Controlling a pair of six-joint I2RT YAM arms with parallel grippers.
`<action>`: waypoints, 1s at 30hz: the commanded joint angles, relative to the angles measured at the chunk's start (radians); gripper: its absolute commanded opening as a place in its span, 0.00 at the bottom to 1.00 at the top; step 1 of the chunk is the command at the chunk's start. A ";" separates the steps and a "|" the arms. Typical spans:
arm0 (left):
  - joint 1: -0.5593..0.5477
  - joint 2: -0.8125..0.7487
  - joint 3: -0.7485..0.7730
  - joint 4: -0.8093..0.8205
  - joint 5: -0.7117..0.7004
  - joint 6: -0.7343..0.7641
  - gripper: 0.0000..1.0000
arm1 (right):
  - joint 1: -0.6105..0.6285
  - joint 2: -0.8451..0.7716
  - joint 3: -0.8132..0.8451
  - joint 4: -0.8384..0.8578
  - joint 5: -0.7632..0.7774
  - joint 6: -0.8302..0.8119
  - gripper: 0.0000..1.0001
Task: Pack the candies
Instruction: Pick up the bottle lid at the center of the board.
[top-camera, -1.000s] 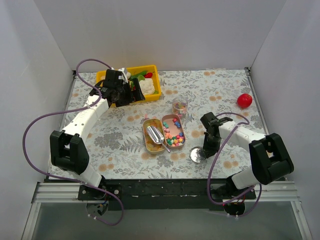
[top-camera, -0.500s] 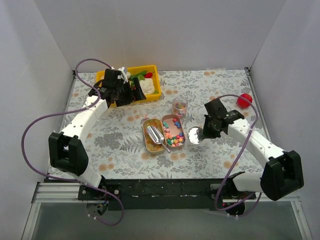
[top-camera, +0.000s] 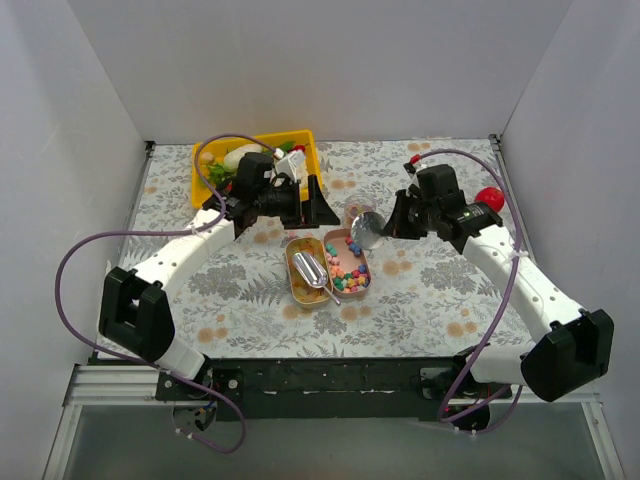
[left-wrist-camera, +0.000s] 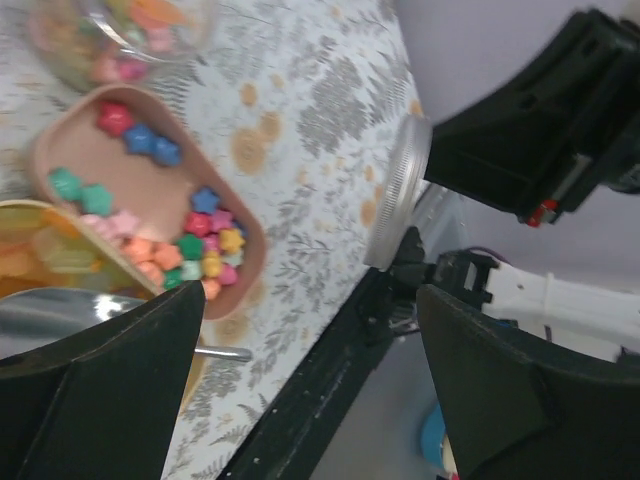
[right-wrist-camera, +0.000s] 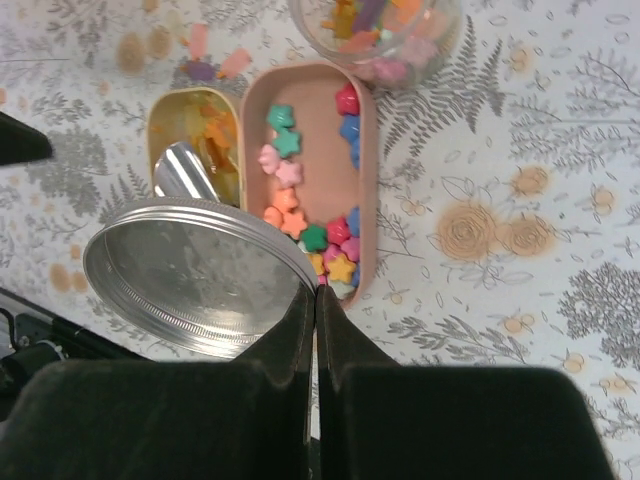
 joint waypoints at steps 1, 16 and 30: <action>-0.053 -0.053 -0.030 0.195 0.169 -0.081 0.84 | -0.002 0.029 0.085 0.097 -0.126 -0.048 0.01; -0.084 -0.004 -0.036 0.316 0.167 -0.106 0.60 | -0.002 0.083 0.156 0.115 -0.263 -0.057 0.01; -0.090 0.019 0.019 0.244 0.170 -0.022 0.17 | -0.002 0.111 0.162 0.135 -0.307 -0.023 0.01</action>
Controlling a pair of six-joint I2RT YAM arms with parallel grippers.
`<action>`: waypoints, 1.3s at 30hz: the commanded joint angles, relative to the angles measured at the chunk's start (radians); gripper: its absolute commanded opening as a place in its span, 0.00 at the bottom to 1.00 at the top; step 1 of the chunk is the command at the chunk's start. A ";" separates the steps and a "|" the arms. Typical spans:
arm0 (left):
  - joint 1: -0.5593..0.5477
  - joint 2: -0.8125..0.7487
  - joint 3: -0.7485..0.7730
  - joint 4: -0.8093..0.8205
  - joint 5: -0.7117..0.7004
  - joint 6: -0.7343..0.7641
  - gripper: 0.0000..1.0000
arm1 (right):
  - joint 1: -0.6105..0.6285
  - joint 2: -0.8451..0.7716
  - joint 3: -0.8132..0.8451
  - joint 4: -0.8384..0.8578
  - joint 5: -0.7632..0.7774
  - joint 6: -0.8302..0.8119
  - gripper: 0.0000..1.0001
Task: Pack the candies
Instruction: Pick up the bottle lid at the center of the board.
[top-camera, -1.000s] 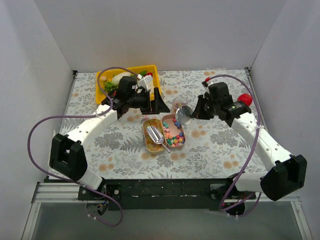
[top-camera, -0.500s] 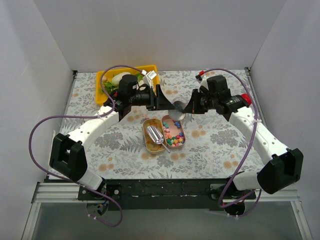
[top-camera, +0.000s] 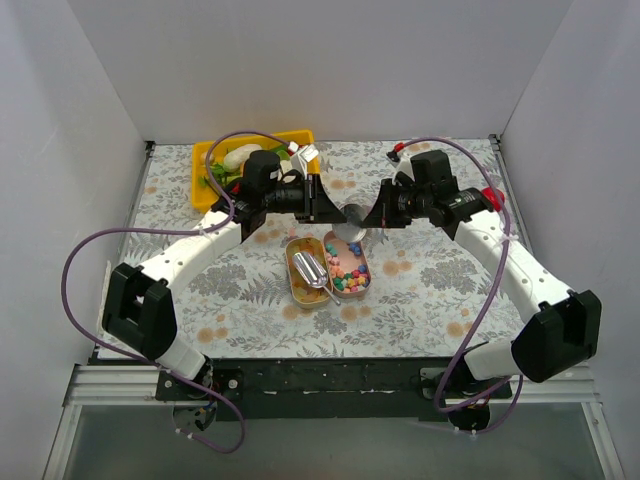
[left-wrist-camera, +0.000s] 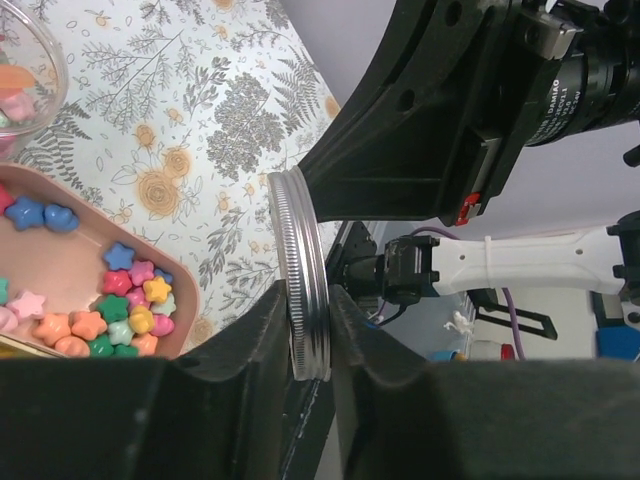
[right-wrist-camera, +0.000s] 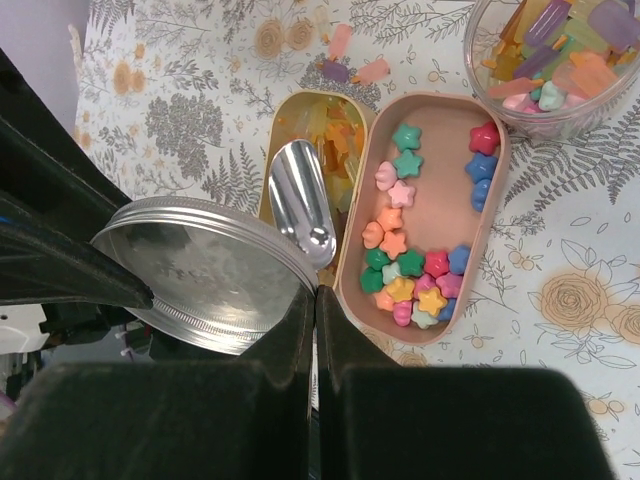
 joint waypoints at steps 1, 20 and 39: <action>-0.004 0.001 0.055 -0.043 -0.007 0.062 0.13 | -0.003 0.008 0.055 0.053 -0.037 0.012 0.01; 0.039 0.070 0.181 -0.225 -0.093 -0.039 0.00 | -0.014 -0.055 0.107 0.084 0.061 -0.009 0.58; 0.185 0.145 0.262 -0.345 0.003 -0.527 0.00 | 0.412 -0.048 0.109 0.268 0.496 -0.586 0.64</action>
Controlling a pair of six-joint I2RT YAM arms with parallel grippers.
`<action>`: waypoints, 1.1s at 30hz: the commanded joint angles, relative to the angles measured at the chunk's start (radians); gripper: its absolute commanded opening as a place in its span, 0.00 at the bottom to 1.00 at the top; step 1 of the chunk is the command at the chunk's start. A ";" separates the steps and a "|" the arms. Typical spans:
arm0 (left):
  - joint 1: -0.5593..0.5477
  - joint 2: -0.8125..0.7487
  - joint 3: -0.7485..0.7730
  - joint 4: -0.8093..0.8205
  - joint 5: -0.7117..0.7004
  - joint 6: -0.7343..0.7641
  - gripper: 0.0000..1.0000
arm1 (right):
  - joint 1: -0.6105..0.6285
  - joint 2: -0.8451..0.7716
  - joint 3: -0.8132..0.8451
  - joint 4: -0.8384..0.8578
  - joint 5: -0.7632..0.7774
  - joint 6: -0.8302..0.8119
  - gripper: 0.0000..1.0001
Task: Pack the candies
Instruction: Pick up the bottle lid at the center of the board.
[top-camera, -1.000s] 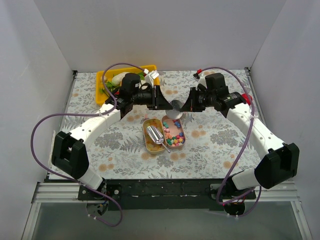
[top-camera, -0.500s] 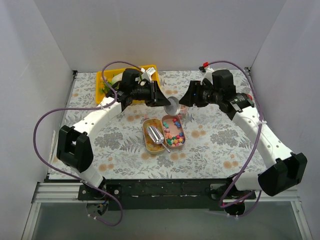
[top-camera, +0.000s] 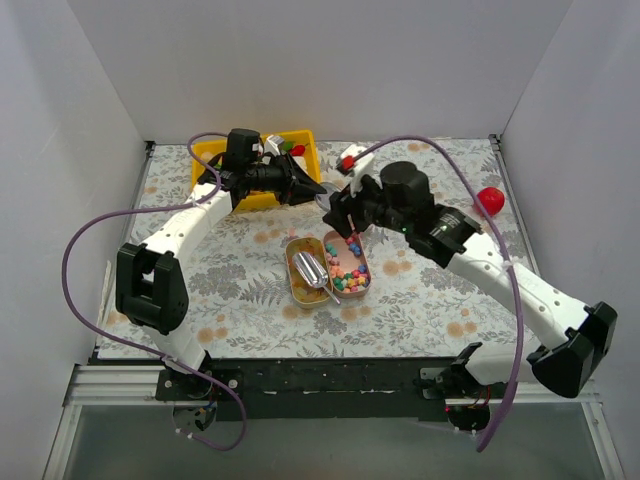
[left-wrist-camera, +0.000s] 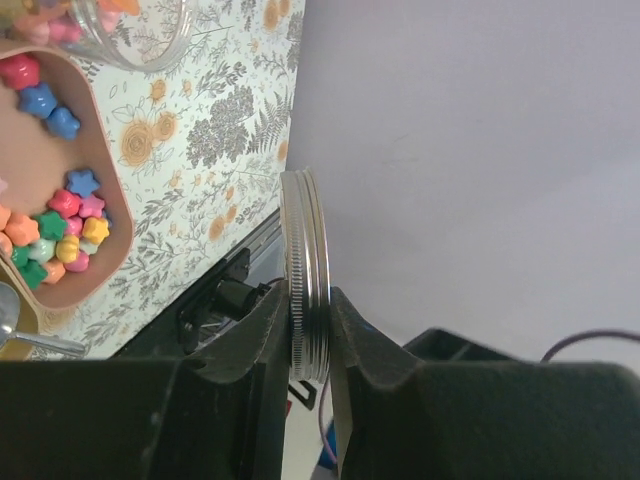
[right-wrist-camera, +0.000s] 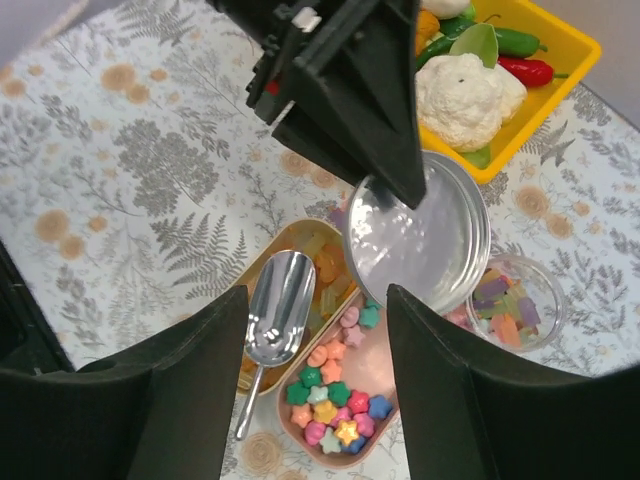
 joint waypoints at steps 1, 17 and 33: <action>0.007 -0.007 0.051 -0.102 -0.044 -0.080 0.00 | 0.113 0.071 0.079 0.039 0.248 -0.184 0.63; 0.009 -0.030 0.049 -0.220 -0.100 -0.115 0.00 | 0.248 0.154 0.048 0.093 0.610 -0.328 0.43; 0.009 -0.015 0.039 -0.168 -0.083 -0.141 0.00 | 0.268 0.188 0.044 0.028 0.557 -0.253 0.51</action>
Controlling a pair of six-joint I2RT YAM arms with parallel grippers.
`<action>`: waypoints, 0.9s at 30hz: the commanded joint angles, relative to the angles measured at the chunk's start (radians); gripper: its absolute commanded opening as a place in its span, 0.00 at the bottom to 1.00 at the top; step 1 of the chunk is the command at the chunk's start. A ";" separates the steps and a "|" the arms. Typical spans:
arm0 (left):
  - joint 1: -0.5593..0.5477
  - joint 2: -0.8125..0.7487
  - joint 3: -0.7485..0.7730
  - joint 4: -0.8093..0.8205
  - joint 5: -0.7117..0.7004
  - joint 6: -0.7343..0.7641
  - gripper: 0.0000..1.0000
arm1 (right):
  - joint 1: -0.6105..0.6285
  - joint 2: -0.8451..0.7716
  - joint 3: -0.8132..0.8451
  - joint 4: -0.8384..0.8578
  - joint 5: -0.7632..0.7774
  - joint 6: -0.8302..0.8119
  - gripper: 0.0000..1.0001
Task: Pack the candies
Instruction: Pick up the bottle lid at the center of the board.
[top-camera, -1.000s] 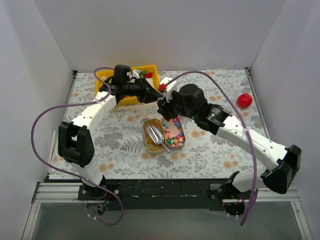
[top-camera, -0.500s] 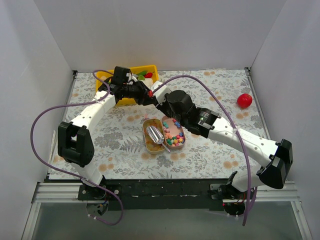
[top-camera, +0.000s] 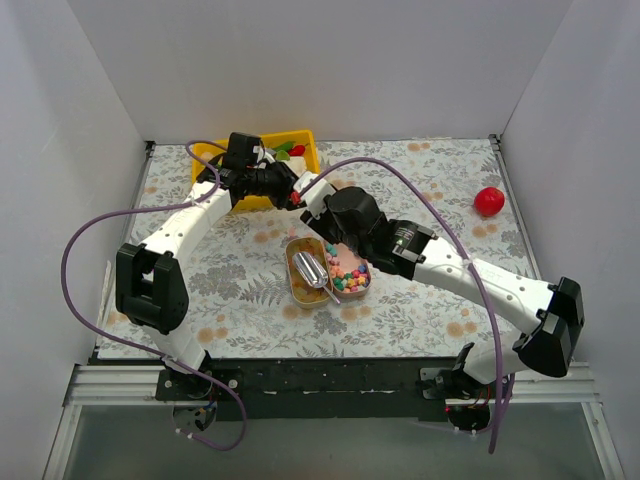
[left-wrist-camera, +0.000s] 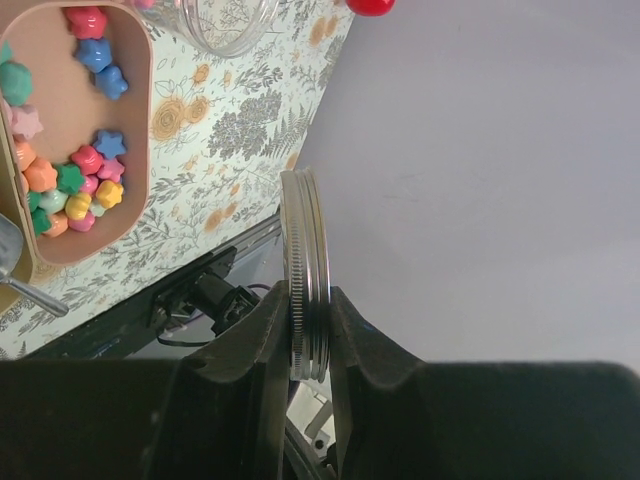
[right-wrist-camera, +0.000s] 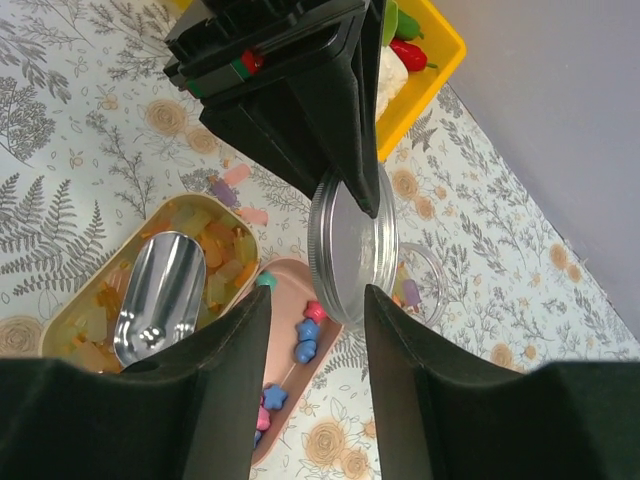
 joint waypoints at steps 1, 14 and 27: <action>0.004 -0.018 0.007 0.017 0.023 -0.014 0.00 | 0.006 0.044 0.016 0.014 0.045 0.036 0.53; 0.004 -0.038 -0.026 0.049 0.043 -0.037 0.00 | 0.004 0.124 0.021 0.071 0.188 0.037 0.36; 0.004 -0.082 -0.059 0.095 0.024 -0.025 0.54 | 0.001 0.107 0.013 0.100 0.246 0.051 0.01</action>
